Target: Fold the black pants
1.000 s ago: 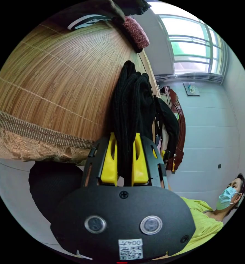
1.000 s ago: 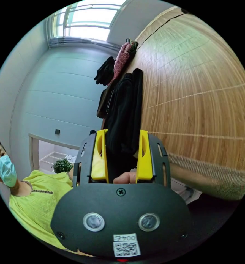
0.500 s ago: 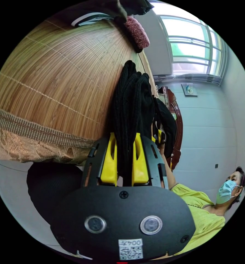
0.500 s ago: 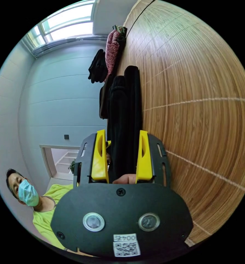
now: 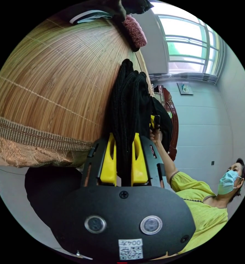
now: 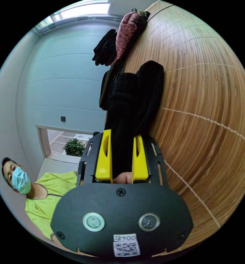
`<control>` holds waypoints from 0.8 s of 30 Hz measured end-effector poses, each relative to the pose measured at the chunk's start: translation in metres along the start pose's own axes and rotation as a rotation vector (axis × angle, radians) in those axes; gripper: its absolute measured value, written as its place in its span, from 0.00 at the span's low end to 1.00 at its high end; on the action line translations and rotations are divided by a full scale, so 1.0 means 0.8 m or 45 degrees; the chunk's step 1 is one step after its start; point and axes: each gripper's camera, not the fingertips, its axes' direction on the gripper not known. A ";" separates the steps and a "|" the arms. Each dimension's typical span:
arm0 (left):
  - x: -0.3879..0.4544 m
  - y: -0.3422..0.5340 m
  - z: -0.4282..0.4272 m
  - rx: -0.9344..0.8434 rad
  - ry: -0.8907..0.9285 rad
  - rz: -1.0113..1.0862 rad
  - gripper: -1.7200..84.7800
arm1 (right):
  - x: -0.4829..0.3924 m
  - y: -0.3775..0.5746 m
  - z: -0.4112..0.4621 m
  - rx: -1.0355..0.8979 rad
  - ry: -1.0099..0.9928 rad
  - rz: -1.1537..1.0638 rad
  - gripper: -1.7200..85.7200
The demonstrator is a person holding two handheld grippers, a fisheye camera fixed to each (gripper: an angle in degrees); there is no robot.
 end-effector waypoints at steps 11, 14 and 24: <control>0.103 0.024 0.010 0.137 -0.381 0.265 0.10 | -0.151 0.008 0.031 0.304 0.574 -0.170 0.09; 0.156 0.040 0.025 0.105 -0.495 0.413 0.10 | -0.232 0.026 0.052 0.259 0.822 -0.291 0.09; 0.238 0.065 0.047 0.071 -0.328 0.529 0.11 | -0.330 0.039 -0.021 0.285 0.861 -0.263 0.09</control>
